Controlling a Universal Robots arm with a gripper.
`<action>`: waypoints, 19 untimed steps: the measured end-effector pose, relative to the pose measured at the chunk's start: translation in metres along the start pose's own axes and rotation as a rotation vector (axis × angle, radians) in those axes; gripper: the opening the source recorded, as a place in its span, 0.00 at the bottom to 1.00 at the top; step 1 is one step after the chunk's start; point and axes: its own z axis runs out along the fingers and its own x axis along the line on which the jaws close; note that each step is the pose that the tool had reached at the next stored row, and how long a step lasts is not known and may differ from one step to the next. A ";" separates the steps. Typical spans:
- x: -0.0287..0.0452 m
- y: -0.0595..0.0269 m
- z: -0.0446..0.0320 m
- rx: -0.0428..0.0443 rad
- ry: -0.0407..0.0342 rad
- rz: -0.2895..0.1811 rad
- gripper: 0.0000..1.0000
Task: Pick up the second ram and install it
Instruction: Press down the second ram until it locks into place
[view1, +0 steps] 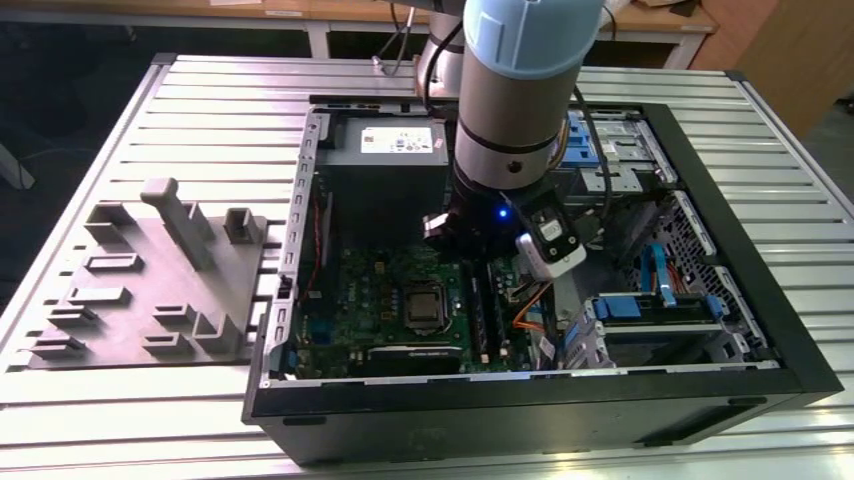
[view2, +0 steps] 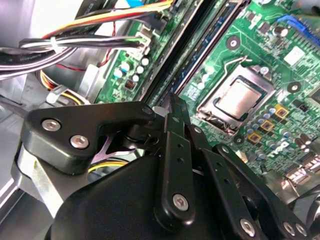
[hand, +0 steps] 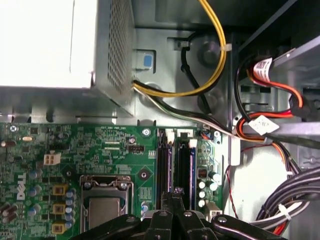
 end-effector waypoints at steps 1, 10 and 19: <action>0.0000 0.0009 0.0000 -0.0011 -0.0002 0.000 0.10; -0.0003 0.0056 -0.0060 -0.0040 -0.0003 0.000 0.10; -0.0004 0.0175 -0.0063 -0.0041 -0.0004 0.000 0.10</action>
